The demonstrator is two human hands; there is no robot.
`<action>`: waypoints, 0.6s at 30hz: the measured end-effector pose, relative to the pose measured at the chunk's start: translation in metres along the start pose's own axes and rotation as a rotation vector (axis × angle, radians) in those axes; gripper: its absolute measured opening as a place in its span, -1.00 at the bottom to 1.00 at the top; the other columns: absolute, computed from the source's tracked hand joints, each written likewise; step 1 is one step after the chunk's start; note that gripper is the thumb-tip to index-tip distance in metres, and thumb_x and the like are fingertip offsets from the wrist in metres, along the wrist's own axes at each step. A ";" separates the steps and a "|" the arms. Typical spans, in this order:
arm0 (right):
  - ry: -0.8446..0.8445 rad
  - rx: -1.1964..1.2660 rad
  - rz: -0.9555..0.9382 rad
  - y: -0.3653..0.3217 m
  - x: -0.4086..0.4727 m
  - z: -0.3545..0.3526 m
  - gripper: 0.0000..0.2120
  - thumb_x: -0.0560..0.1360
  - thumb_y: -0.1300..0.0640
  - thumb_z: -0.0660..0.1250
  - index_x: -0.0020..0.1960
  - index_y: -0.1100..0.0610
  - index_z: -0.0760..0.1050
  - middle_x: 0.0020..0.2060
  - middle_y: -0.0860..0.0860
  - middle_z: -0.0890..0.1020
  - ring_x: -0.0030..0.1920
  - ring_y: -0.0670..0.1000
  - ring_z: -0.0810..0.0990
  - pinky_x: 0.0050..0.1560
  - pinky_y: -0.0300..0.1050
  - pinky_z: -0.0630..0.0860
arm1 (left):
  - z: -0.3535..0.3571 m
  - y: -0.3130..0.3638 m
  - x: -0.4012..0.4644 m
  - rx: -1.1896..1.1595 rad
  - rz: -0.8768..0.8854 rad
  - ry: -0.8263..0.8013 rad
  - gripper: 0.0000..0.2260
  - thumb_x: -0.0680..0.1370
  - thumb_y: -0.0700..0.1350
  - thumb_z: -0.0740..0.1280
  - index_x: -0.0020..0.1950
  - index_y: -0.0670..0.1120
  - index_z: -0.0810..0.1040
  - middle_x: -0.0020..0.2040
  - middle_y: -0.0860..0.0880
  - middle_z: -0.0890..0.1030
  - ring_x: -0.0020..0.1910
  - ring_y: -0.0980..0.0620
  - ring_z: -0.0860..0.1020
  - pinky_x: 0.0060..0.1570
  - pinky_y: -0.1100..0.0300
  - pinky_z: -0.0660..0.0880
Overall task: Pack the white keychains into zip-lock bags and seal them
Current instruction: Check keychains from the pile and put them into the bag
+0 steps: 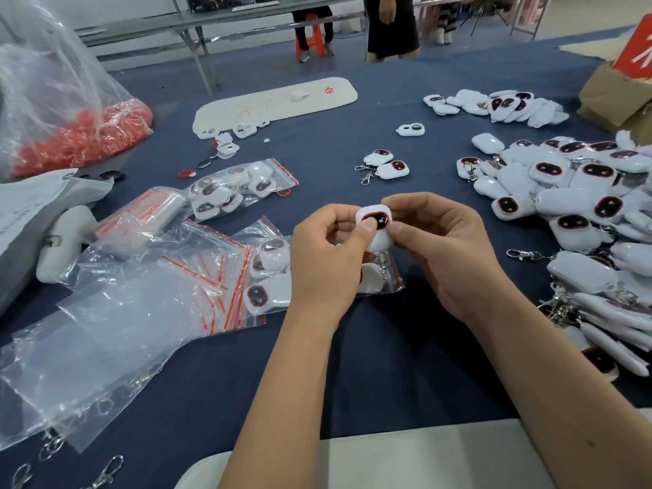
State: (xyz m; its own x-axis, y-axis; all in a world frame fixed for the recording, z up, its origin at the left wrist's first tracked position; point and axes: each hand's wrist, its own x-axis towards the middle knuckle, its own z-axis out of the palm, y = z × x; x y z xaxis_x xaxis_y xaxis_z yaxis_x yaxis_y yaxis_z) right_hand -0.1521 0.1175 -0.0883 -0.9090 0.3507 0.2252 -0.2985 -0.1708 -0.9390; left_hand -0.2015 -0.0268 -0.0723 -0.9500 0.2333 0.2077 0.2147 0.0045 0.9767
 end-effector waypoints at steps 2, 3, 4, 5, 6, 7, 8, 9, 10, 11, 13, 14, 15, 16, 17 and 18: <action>0.002 -0.008 0.001 0.001 0.001 0.000 -0.75 0.44 0.29 0.47 0.06 0.04 0.74 0.02 0.12 0.76 0.04 0.05 0.73 0.06 -0.17 0.61 | 0.000 0.001 0.000 0.022 0.013 0.016 -0.98 0.55 -0.20 0.47 -0.06 -0.09 0.69 -0.17 -0.02 0.72 -0.18 -0.01 0.68 -0.13 0.11 0.65; 0.002 -0.007 0.005 0.001 0.001 0.001 -0.75 0.44 0.29 0.46 0.05 0.05 0.74 0.01 0.12 0.76 0.04 0.05 0.73 0.06 -0.17 0.61 | 0.000 0.001 -0.001 0.030 0.017 0.014 -0.98 0.55 -0.19 0.48 -0.06 -0.09 0.69 -0.18 -0.04 0.72 -0.16 -0.07 0.68 -0.11 0.04 0.66; 0.003 0.001 0.012 0.002 0.001 0.001 -0.76 0.44 0.28 0.47 0.05 0.05 0.74 0.00 0.12 0.76 0.03 0.05 0.72 0.06 -0.15 0.61 | 0.001 0.001 -0.001 0.034 0.018 0.012 -0.99 0.55 -0.19 0.48 -0.06 -0.09 0.70 -0.18 -0.05 0.72 -0.14 -0.11 0.68 -0.08 -0.03 0.67; 0.006 0.013 0.021 0.002 0.001 0.001 -0.78 0.45 0.27 0.47 0.05 0.06 0.74 0.00 0.13 0.76 0.03 0.06 0.73 0.07 -0.13 0.62 | 0.001 0.001 -0.001 0.038 0.018 0.013 -0.99 0.55 -0.19 0.49 -0.06 -0.09 0.70 -0.18 -0.05 0.72 -0.14 -0.12 0.68 -0.06 -0.06 0.67; 0.011 0.024 0.029 0.003 0.001 0.001 -0.80 0.47 0.24 0.48 0.06 0.07 0.74 0.01 0.13 0.76 0.03 0.08 0.73 0.08 -0.10 0.63 | 0.002 0.000 -0.001 0.045 0.019 0.018 -0.99 0.55 -0.19 0.49 -0.05 -0.09 0.70 -0.17 -0.03 0.72 -0.14 -0.09 0.69 -0.06 -0.05 0.67; 0.020 0.025 0.032 0.003 0.001 0.001 -0.83 0.49 0.22 0.49 0.07 0.09 0.73 0.01 0.15 0.76 0.04 0.10 0.74 0.10 -0.07 0.64 | 0.002 0.000 -0.001 0.054 0.021 0.022 -0.99 0.55 -0.17 0.49 -0.04 -0.08 0.71 -0.17 -0.01 0.73 -0.14 -0.05 0.69 -0.07 0.00 0.67; 0.034 0.008 0.027 0.003 0.001 0.001 -0.84 0.50 0.20 0.49 0.07 0.11 0.73 0.00 0.15 0.76 0.03 0.11 0.74 0.10 -0.05 0.64 | 0.003 -0.001 0.000 0.062 0.026 0.022 -0.98 0.56 -0.16 0.48 -0.04 -0.08 0.71 -0.17 0.00 0.73 -0.15 -0.02 0.69 -0.10 0.06 0.66; 0.051 -0.023 0.014 0.003 0.001 0.001 -0.86 0.51 0.20 0.49 0.07 0.12 0.73 -0.01 0.15 0.77 0.01 0.10 0.75 0.09 -0.05 0.65 | 0.003 -0.001 0.000 0.069 0.034 0.019 -0.97 0.57 -0.16 0.47 -0.03 -0.09 0.71 -0.18 0.01 0.73 -0.17 0.02 0.69 -0.13 0.13 0.64; 0.068 -0.057 -0.001 0.003 0.001 0.001 -0.87 0.51 0.21 0.49 0.05 0.12 0.73 -0.03 0.13 0.77 -0.01 0.07 0.75 0.07 -0.08 0.64 | 0.004 -0.001 0.000 0.074 0.044 0.018 -0.94 0.59 -0.16 0.44 -0.04 -0.10 0.72 -0.18 0.01 0.72 -0.20 0.06 0.67 -0.16 0.19 0.61; 0.082 -0.081 -0.014 0.004 0.002 0.001 -0.88 0.51 0.22 0.49 0.03 0.11 0.74 -0.05 0.10 0.78 -0.03 0.03 0.75 0.04 -0.14 0.63 | 0.004 -0.002 0.000 0.070 0.049 0.019 -0.91 0.61 -0.16 0.42 -0.04 -0.12 0.72 -0.19 0.01 0.72 -0.22 0.10 0.66 -0.18 0.23 0.59; 0.116 -0.092 -0.023 0.005 0.002 0.002 -0.88 0.53 0.27 0.49 0.01 0.10 0.73 -0.07 0.07 0.78 -0.05 -0.02 0.74 0.01 -0.21 0.61 | 0.006 -0.002 0.001 0.006 0.021 0.039 -0.86 0.65 -0.19 0.36 -0.02 -0.18 0.71 -0.18 -0.03 0.71 -0.23 0.10 0.64 -0.20 0.19 0.62; 0.151 -0.089 -0.021 0.006 0.003 0.002 -0.88 0.54 0.28 0.49 0.02 0.11 0.73 -0.06 0.07 0.78 -0.04 -0.03 0.73 0.02 -0.21 0.60 | 0.006 -0.002 0.002 -0.050 -0.007 0.066 -0.83 0.66 -0.19 0.33 -0.01 -0.20 0.70 -0.18 -0.05 0.70 -0.25 0.08 0.63 -0.23 0.16 0.63; 0.191 -0.077 -0.020 0.007 0.003 0.002 -0.88 0.55 0.29 0.48 0.04 0.12 0.72 -0.05 0.07 0.78 -0.03 -0.02 0.73 0.05 -0.18 0.60 | 0.006 -0.002 0.003 -0.107 -0.034 0.107 -0.82 0.67 -0.19 0.31 0.00 -0.21 0.69 -0.18 -0.07 0.69 -0.27 0.06 0.62 -0.26 0.16 0.62; 0.221 -0.052 -0.018 0.007 0.004 0.001 -0.88 0.56 0.28 0.48 0.05 0.12 0.71 -0.03 0.09 0.78 0.00 0.01 0.72 0.09 -0.12 0.61 | 0.006 -0.001 0.004 -0.161 -0.056 0.153 -0.80 0.69 -0.19 0.28 0.00 -0.21 0.68 -0.17 -0.09 0.68 -0.29 0.04 0.61 -0.28 0.17 0.60; 0.234 -0.029 -0.018 0.006 0.004 0.000 -0.88 0.55 0.28 0.48 0.05 0.13 0.71 -0.01 0.12 0.77 0.03 0.05 0.72 0.14 -0.06 0.62 | 0.004 -0.001 0.005 -0.216 -0.073 0.200 -0.78 0.70 -0.18 0.26 -0.01 -0.21 0.67 -0.17 -0.11 0.67 -0.30 0.03 0.60 -0.30 0.19 0.59; 0.238 -0.020 -0.019 0.005 0.004 0.000 -0.88 0.54 0.28 0.48 0.04 0.12 0.71 0.00 0.13 0.77 0.05 0.08 0.72 0.19 -0.01 0.61 | 0.002 0.000 0.007 -0.274 -0.087 0.241 -0.77 0.70 -0.17 0.25 -0.02 -0.21 0.66 -0.18 -0.12 0.65 -0.31 0.02 0.60 -0.30 0.21 0.58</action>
State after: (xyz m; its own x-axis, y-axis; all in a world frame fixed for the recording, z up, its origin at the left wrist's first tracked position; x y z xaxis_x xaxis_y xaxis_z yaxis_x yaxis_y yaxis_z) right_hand -0.1576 0.1184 -0.0924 -0.8081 0.5616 0.1776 -0.3073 -0.1448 -0.9405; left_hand -0.2073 -0.0237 -0.0708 -0.9951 0.0074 0.0983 0.0932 -0.2540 0.9627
